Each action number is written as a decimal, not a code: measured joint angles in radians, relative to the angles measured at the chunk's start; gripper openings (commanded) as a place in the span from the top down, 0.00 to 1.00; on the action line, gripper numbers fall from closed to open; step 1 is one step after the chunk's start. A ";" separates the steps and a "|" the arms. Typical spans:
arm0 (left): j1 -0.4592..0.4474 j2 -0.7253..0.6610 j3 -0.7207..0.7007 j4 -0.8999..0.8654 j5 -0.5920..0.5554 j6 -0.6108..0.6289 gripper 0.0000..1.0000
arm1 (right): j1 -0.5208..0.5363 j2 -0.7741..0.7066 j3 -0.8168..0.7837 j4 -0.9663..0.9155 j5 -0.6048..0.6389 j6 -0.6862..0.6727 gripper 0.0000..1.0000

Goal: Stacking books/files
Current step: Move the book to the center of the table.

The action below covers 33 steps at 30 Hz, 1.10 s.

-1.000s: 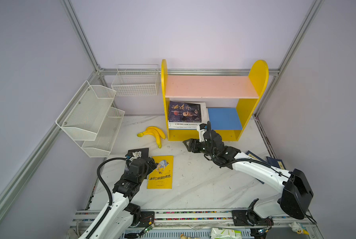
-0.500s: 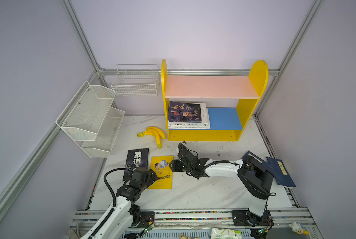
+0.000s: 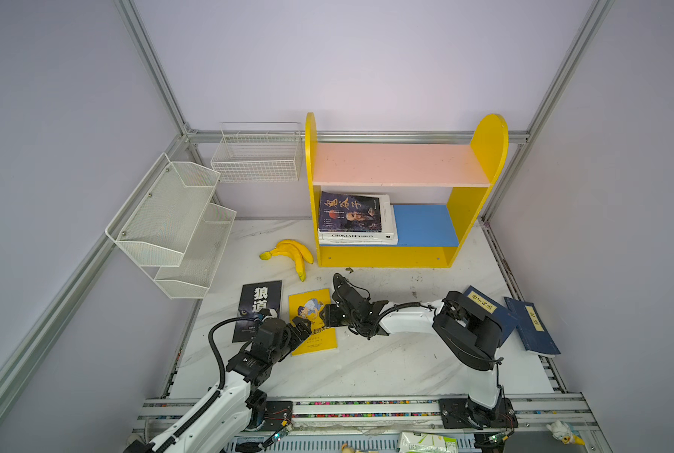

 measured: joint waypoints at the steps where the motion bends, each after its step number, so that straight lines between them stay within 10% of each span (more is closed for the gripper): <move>1: -0.019 0.033 0.000 0.044 0.007 -0.002 0.00 | -0.011 -0.001 -0.001 0.000 0.004 -0.002 0.51; 12: -0.077 0.141 0.016 0.193 0.025 0.000 0.00 | -0.145 -0.164 -0.069 -0.005 0.048 -0.056 0.51; 33: -0.056 0.342 0.024 0.446 0.011 0.023 0.06 | -0.120 0.037 -0.027 0.068 0.048 -0.117 0.83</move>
